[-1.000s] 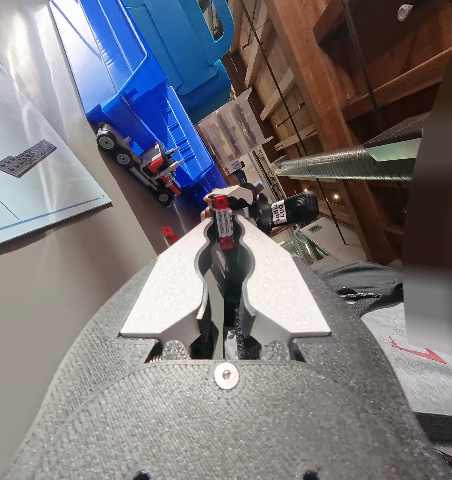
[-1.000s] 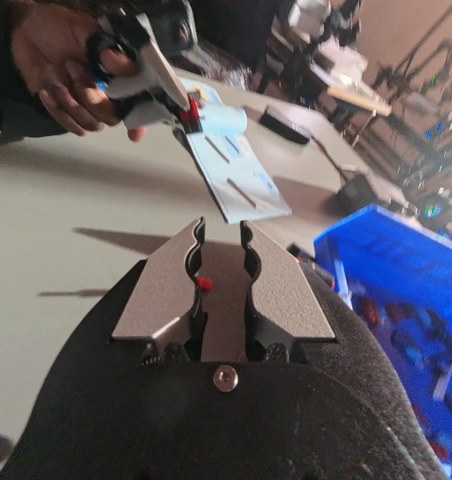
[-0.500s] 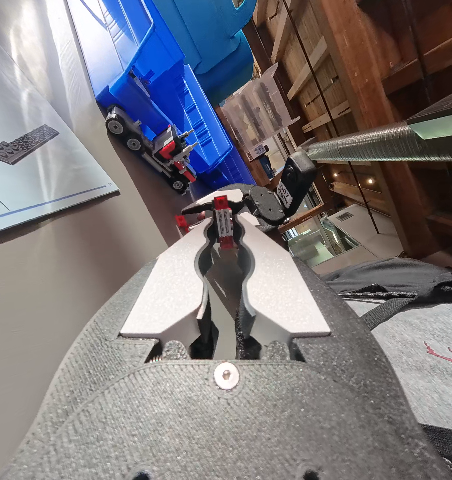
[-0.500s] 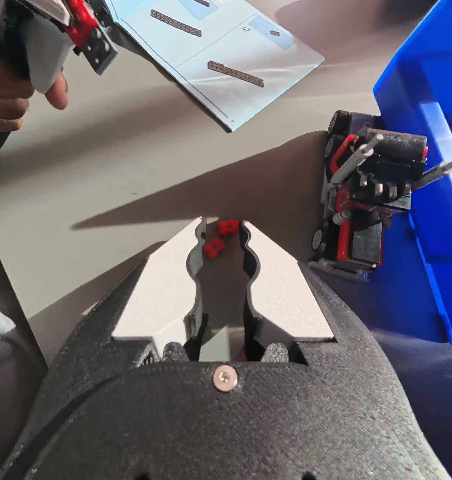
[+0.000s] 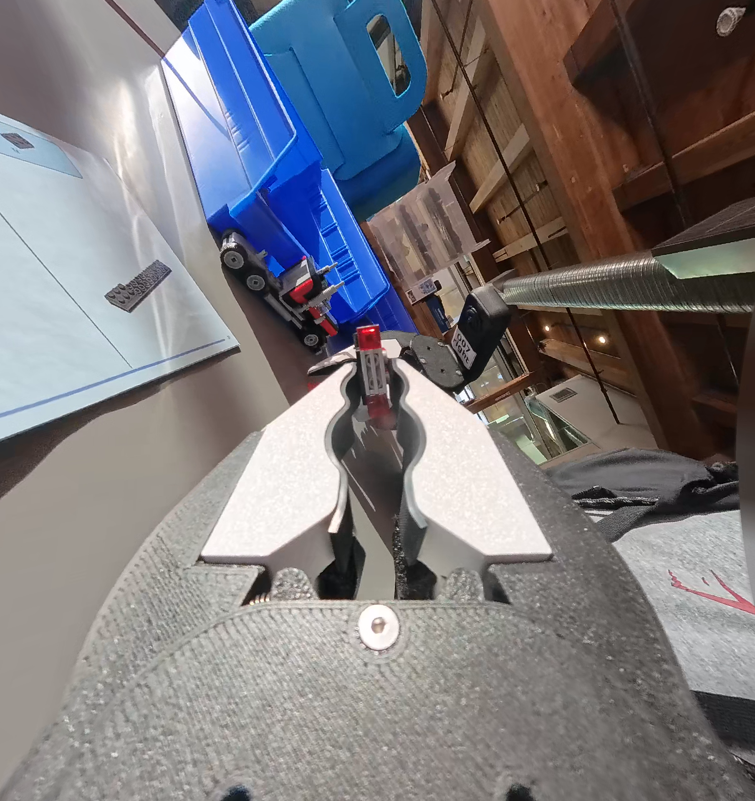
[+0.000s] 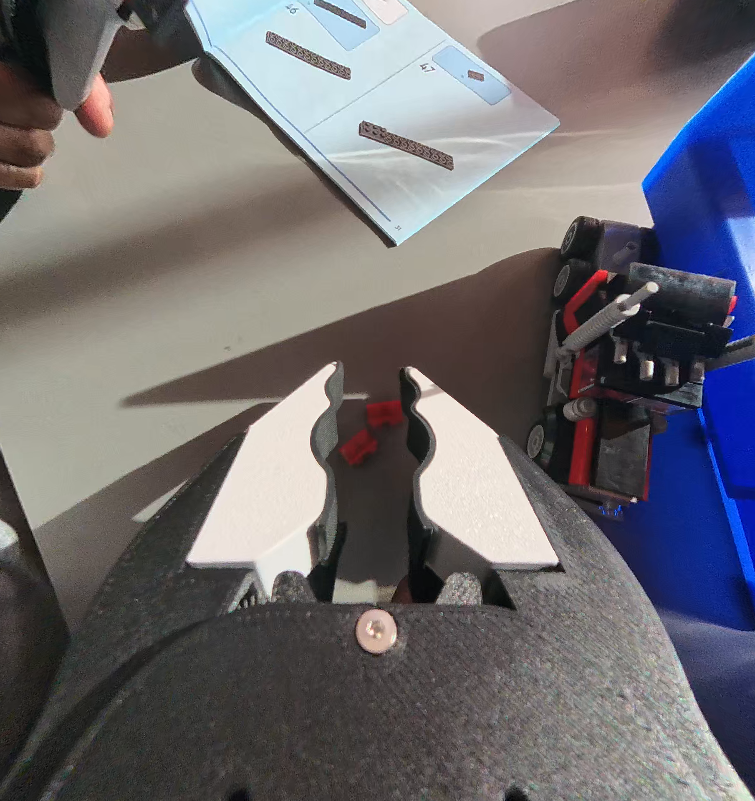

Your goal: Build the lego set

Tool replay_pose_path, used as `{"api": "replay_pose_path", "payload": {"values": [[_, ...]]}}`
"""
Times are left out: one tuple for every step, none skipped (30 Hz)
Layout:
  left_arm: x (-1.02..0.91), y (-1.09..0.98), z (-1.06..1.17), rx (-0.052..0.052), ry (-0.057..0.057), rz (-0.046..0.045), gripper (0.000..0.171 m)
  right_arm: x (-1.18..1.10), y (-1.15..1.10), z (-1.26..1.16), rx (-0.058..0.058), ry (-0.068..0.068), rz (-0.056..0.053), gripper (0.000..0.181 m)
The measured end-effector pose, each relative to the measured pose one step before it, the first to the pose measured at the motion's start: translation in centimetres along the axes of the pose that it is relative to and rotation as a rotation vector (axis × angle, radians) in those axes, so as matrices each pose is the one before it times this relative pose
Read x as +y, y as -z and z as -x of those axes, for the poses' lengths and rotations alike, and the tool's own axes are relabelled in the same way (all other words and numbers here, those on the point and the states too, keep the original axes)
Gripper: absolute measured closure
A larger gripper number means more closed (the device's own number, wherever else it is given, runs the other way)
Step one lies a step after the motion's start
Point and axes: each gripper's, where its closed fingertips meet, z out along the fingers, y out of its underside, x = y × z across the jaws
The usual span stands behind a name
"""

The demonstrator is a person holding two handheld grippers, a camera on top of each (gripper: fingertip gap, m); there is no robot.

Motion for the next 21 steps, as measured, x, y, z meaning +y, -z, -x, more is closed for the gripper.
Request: {"api": "replay_pose_path", "payload": {"values": [[-0.088,0.042,0.005,0.0044,0.0061,-0.00357,0.159,0.062,0.106,-0.075,-0.0003,-0.0054,0.0016,0.153],[-0.024,0.013,0.014,0.0028,0.0037,-0.00045,0.159,0.104,0.115,-0.076,0.0001,-0.0056,0.0025,0.153],[0.009,-0.02,0.044,-0.0006,0.0009,0.00116,0.158,0.12,0.098,-0.09,0.0008,-0.0062,0.0033,0.153],[0.03,-0.044,0.017,-0.001,-0.0012,0.00214,0.158,0.131,0.107,-0.051,-0.0011,-0.0084,0.0036,0.153],[0.06,-0.046,0.014,-0.0014,-0.0025,0.00345,0.158,0.125,0.096,0.037,-0.0064,-0.0094,0.0026,0.153],[0.075,-0.044,0.009,-0.0024,-0.0033,0.00439,0.159,0.079,0.108,0.098,-0.0078,-0.0082,-0.0001,0.153],[0.084,-0.056,-0.001,-0.0028,-0.0047,0.00458,0.158,0.048,0.107,0.095,-0.0061,-0.0075,-0.0007,0.153],[0.088,-0.051,0.004,-0.0032,-0.0055,0.00445,0.159,0.088,0.074,0.095,-0.0034,-0.0074,0.0028,0.154],[0.071,-0.057,-0.014,-0.0025,-0.0054,0.00365,0.159,0.103,0.058,0.032,0.0012,-0.0064,0.0046,0.153],[0.079,-0.057,-0.02,-0.0016,-0.0042,0.0035,0.159,0.049,0.074,0.011,0.0042,-0.0036,0.002,0.153],[0.084,-0.071,-0.008,-0.0015,-0.0038,0.00416,0.158,0.047,0.063,0.002,0.0038,-0.0015,0.0013,0.154],[0.093,-0.068,-0.017,-0.0006,-0.0032,0.00452,0.158,0.049,0.086,0.014,0.0017,-0.0005,0.0006,0.154],[0.075,-0.053,-0.027,-0.0002,-0.0026,0.00343,0.158,0.062,0.078,0.032,-0.0009,-0.002,0.0001,0.154],[0.061,-0.062,-0.026,-0.0002,-0.0021,0.00292,0.158,0.057,0.068,0.04,-0.0031,-0.0033,-0.0005,0.154],[0.049,-0.049,-0.011,-0.0005,-0.0018,0.00237,0.158,0.046,0.037,0.008,-0.001,-0.0041,-0.0017,0.154],[0.049,-0.036,0.004,-0.0017,-0.0019,0.00228,0.158,0.033,0.032,-0.084,0.0047,-0.0065,-0.0003,0.154],[0.033,-0.031,0.004,-0.0017,-0.0019,0.00099,0.158,0.041,0.051,-0.056,0.0044,-0.0033,0.0013,0.155],[0.016,-0.014,-0.007,-0.0015,-0.0021,0.00031,0.158,0.003,0.09,-0.027,0.005,0.0024,0.0009,0.155],[0.019,-0.014,-0.023,0.0,-0.0015,0.00017,0.158,-0.021,0.119,-0.024,0.0081,0.0047,0.0002,0.155],[0.036,-0.021,-0.02,0.0001,-0.0006,0.00112,0.158,-0.021,0.13,-0.05,0.0098,0.0025,0.0012,0.155],[0.037,-0.021,-0.002,-0.0009,-0.0012,0.00118,0.158,-0.019,0.132,-0.057,0.0101,0.0027,0.0014,0.155]]}}
